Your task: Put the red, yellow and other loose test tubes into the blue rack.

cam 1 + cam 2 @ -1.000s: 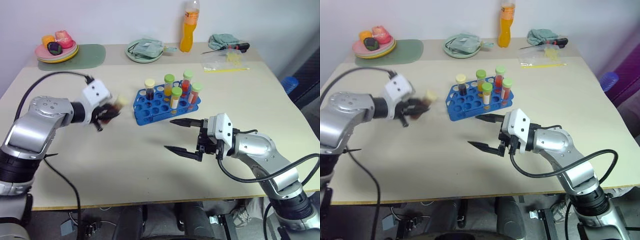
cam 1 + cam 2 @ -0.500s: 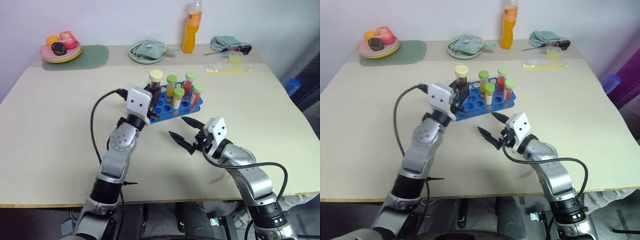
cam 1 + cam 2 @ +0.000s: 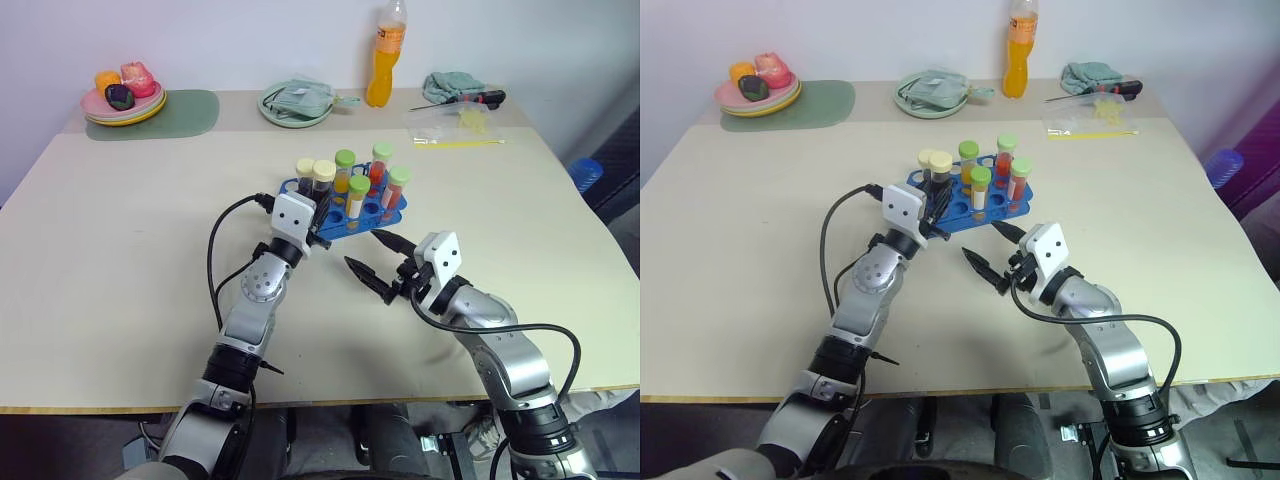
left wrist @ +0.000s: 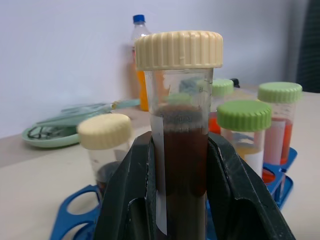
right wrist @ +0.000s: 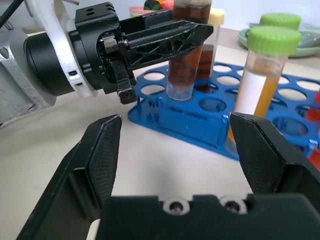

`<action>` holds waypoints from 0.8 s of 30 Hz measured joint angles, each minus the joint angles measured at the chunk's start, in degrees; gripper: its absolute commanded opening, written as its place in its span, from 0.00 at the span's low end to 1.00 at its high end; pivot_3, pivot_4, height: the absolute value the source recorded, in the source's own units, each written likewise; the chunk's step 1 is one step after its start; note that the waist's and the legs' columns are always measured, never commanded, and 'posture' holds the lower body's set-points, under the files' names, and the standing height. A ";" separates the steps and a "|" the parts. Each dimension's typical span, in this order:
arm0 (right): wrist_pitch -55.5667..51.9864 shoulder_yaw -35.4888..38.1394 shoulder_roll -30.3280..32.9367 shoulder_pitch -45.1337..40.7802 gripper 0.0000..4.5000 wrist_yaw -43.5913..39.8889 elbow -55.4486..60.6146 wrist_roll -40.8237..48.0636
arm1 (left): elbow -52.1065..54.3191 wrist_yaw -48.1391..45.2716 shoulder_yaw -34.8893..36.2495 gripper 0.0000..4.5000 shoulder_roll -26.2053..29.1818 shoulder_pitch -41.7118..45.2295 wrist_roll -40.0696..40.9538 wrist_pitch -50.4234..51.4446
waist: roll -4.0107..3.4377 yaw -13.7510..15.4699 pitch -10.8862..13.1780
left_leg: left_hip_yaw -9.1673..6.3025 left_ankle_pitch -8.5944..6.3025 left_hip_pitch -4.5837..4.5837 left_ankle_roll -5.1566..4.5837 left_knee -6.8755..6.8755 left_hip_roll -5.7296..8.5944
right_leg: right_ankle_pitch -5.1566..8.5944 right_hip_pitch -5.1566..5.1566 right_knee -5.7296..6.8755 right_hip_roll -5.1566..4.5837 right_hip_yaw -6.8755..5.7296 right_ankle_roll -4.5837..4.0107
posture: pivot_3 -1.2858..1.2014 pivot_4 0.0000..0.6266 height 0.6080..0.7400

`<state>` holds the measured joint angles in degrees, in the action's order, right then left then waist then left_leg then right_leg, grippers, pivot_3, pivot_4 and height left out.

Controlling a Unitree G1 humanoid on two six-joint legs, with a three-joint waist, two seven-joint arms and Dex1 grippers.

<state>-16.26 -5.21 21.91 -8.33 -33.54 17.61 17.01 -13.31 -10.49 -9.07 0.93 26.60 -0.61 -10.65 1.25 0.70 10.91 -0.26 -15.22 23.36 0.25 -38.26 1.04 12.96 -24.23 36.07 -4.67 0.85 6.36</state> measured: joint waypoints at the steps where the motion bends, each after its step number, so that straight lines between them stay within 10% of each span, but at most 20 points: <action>1: 0.00 0.00 0.00 0.00 0.84 0.00 0.00 0.00 | -0.38 -0.21 0.01 0.17 -0.01 0.22 0.00 -0.08 | 0.00 0.00 0.00 | 0.00 0.00 0.00 0.00 0.00 0.00 | 0.00 0.00 0.00 0.00 0.00 0.00 | 0.52 0.24 1.00; 13: 0.29 -0.02 -0.11 0.06 0.84 0.05 0.00 -0.08 | -3.73 -1.03 0.71 0.17 -1.03 0.79 0.01 -1.47 | 0.00 0.06 0.00 | -0.02 0.00 0.00 0.00 -0.01 0.01 | 0.00 0.01 0.00 0.00 0.00 0.00 | 0.52 0.24 1.00; 20: 0.39 -0.03 -0.16 0.12 0.84 -0.01 0.00 -0.25 | -3.13 -1.94 0.91 0.92 -1.11 0.48 0.29 -1.23 | 0.00 -0.01 0.00 | -0.02 0.00 0.00 0.00 0.00 0.00 | 0.00 0.01 0.00 0.00 -0.01 0.00 | 0.52 0.24 1.00; 24: 0.34 0.30 1.89 0.39 0.84 -1.37 0.47 -0.15 | 4.52 -4.51 1.53 0.92 0.64 -2.68 3.45 2.06 | 0.00 -0.10 0.00 | -0.02 0.00 0.00 0.00 0.00 -0.01 | 0.00 -0.01 0.00 0.00 0.00 0.00 | 0.52 0.24 1.00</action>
<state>-15.92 -4.92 23.79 -7.93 -34.91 18.08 16.86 -8.79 -15.01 -7.53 1.57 23.92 2.84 -8.59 1.25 0.60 10.91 -0.28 -15.22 23.36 0.25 -38.26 1.02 12.96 -24.23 36.07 -4.67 0.85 6.37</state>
